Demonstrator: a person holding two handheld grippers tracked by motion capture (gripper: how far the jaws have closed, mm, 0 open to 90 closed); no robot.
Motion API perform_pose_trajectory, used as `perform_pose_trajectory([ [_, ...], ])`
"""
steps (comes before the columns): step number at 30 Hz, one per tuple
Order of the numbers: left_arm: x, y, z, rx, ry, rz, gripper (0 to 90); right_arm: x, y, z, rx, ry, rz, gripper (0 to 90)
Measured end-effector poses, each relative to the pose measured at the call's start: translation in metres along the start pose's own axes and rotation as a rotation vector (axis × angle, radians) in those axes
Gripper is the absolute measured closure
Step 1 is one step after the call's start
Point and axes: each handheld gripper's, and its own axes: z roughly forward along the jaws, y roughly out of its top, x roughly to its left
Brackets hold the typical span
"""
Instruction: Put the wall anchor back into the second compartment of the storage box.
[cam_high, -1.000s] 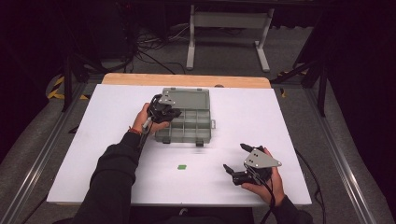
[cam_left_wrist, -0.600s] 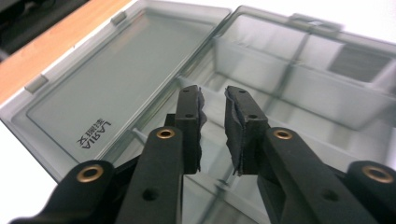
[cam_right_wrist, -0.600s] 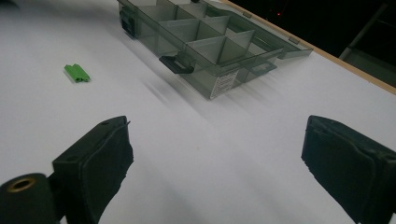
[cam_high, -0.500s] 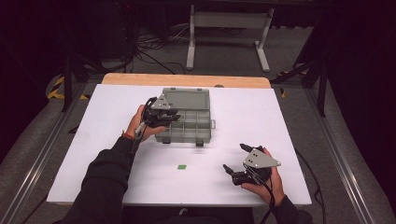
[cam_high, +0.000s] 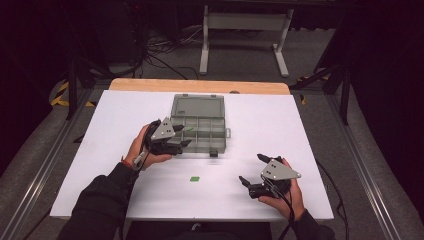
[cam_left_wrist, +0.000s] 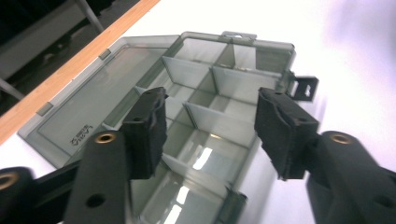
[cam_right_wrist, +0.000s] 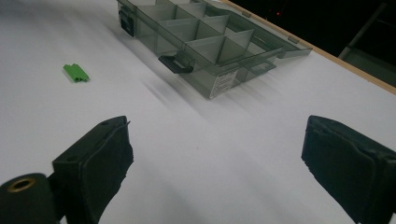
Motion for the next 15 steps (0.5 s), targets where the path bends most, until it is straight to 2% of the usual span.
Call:
perform_pose_trajectory([
  [2, -0.005, -0.001, -0.004, -0.003, 0.003, 0.011, 36.7, 0.001, 0.0, 0.0, 0.003, 0.001, -0.003, 8.6],
  [4, -0.01, -0.002, -0.007, -0.009, -0.014, 0.002, 29.9, 0.001, 0.0, 0.0, 0.004, 0.001, -0.007, 8.6],
  [7, -0.018, -0.005, -0.01, -0.001, -0.026, 0.011, 22.3, 0.001, 0.0, 0.0, 0.001, 0.001, -0.006, 8.6],
  [11, -0.031, -0.012, -0.012, 0.018, -0.034, 0.016, 17.2, 0.001, 0.0, 0.001, 0.006, 0.003, -0.006, 8.6],
  [15, -0.043, -0.018, -0.01, 0.045, -0.062, 0.013, 15.2, 0.002, 0.001, 0.001, 0.004, 0.003, -0.01, 8.7],
])
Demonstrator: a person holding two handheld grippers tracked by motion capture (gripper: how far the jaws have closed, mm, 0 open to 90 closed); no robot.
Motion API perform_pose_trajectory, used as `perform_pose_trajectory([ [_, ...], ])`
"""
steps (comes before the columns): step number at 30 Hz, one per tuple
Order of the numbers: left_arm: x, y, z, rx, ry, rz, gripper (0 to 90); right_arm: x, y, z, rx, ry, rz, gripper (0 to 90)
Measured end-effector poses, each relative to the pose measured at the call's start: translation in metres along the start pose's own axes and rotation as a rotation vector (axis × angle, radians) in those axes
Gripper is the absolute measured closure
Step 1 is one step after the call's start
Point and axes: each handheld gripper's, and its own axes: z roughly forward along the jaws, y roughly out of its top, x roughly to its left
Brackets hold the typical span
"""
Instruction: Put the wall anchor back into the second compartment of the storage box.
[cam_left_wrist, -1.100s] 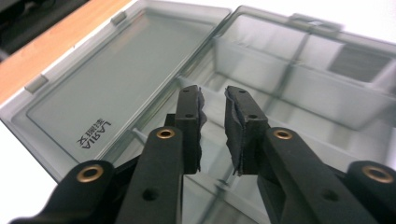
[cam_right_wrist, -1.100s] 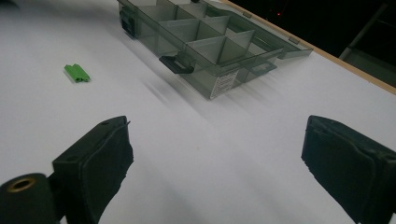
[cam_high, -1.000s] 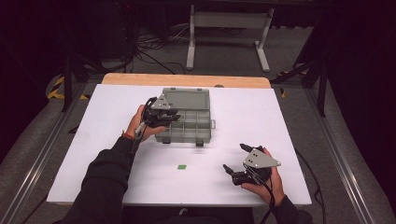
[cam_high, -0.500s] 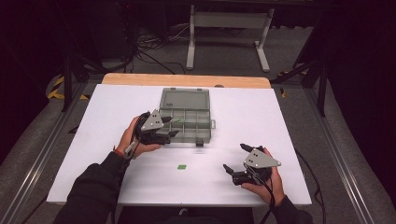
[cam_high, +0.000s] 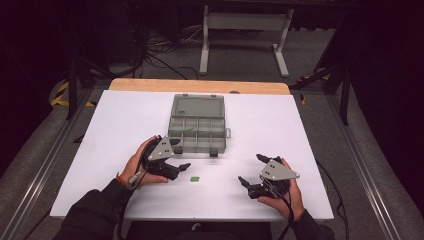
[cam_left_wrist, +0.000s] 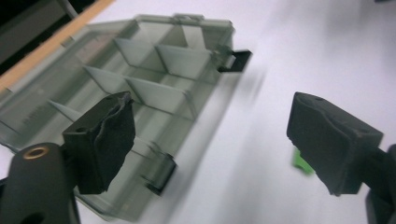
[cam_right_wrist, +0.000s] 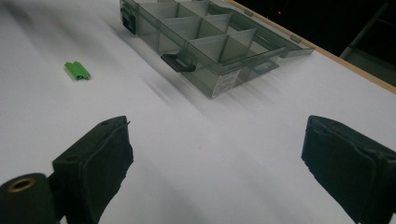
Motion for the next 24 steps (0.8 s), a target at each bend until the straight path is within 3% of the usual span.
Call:
perform_pose_trajectory([
  [6, -0.013, -0.006, 0.01, 0.052, -0.032, 0.02, 13.5, 0.0, 0.0, 0.0, 0.002, -0.001, 0.0, 8.6],
  [18, -0.013, -0.011, 0.031, 0.089, -0.082, 0.006, 14.7, 0.001, 0.0, 0.001, 0.004, 0.007, -0.004, 8.6],
  [24, -0.014, -0.012, 0.039, 0.122, -0.077, 0.015, 15.1, 0.001, 0.0, 0.001, 0.008, 0.01, -0.008, 8.6],
])
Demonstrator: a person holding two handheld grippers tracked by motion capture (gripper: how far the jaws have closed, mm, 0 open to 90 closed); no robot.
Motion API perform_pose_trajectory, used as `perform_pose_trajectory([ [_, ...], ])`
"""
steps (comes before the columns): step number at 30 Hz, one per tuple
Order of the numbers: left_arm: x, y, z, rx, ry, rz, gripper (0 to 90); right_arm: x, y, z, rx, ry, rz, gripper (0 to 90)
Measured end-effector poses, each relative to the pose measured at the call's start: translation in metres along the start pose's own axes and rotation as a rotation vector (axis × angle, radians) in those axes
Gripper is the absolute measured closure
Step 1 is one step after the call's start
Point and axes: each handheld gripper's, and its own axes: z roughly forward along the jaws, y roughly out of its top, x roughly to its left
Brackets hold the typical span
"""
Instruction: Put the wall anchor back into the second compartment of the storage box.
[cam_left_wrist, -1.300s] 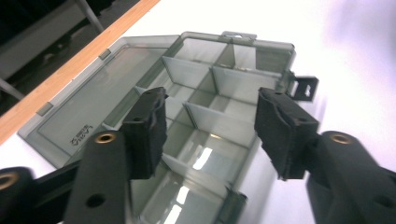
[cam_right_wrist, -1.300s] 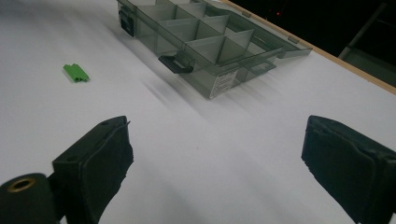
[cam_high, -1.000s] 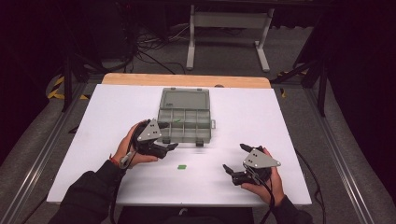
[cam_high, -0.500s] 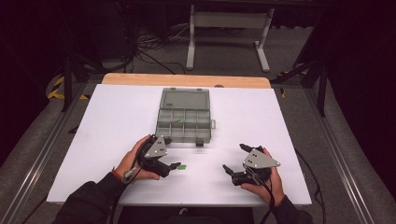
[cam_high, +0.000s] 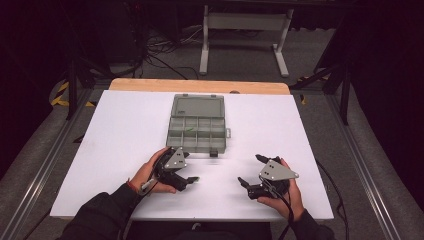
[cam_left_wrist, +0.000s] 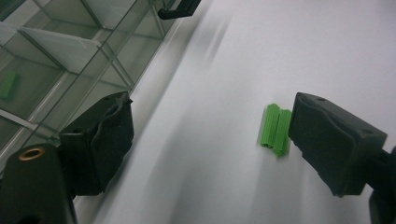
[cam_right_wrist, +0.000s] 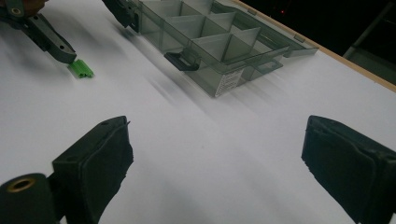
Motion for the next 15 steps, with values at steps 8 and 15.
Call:
perform_pose_trajectory([
  [8, 0.0052, 0.0028, 0.0021, -0.016, 0.006, -0.021, 15.9, -0.0005, -0.0006, 0.0002, 0.003, 0.002, 0.002, 8.6],
  [15, 0.0066, 0.0022, 0.0052, 0.001, -0.012, -0.028, 15.8, -0.0001, -0.0008, 0.0009, 0.011, 0.007, -0.002, 8.6],
])
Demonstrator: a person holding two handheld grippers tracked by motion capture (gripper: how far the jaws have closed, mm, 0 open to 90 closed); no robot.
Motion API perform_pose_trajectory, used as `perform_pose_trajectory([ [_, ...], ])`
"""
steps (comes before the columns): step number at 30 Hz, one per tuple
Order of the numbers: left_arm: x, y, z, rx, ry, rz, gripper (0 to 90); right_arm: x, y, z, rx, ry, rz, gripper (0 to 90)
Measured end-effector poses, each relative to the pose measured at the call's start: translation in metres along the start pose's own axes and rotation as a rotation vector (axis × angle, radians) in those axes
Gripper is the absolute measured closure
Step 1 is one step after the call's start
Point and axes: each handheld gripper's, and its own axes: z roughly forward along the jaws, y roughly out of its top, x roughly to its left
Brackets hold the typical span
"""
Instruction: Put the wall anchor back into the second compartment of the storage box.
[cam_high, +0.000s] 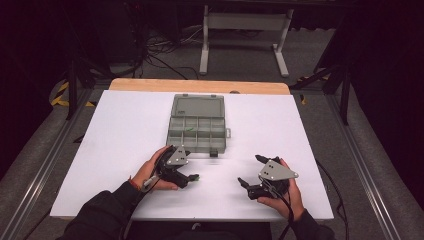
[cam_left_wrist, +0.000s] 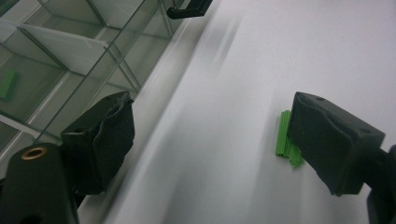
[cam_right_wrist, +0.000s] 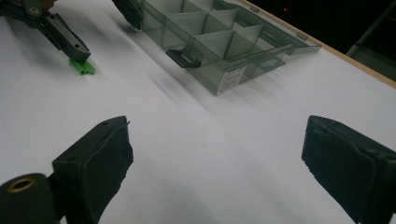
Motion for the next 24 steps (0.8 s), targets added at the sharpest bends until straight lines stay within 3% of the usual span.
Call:
perform_pose_trajectory([
  [10, 0.0023, 0.0002, -0.0001, -0.009, -0.03, -0.02, 24.6, 0.0013, -0.0002, 0.0012, 0.006, 0.009, -0.003, 8.6],
  [15, -0.0002, 0.0004, -0.0005, -0.002, -0.083, 0.008, 32.7, 0.0008, -0.0004, 0.0006, 0.005, 0.012, -0.003, 8.6],
  [24, -0.0021, 0.0008, -0.0019, 0.001, -0.126, 0.032, 49.6, 0.0007, -0.0005, 0.0006, 0.008, 0.014, -0.004, 8.6],
])
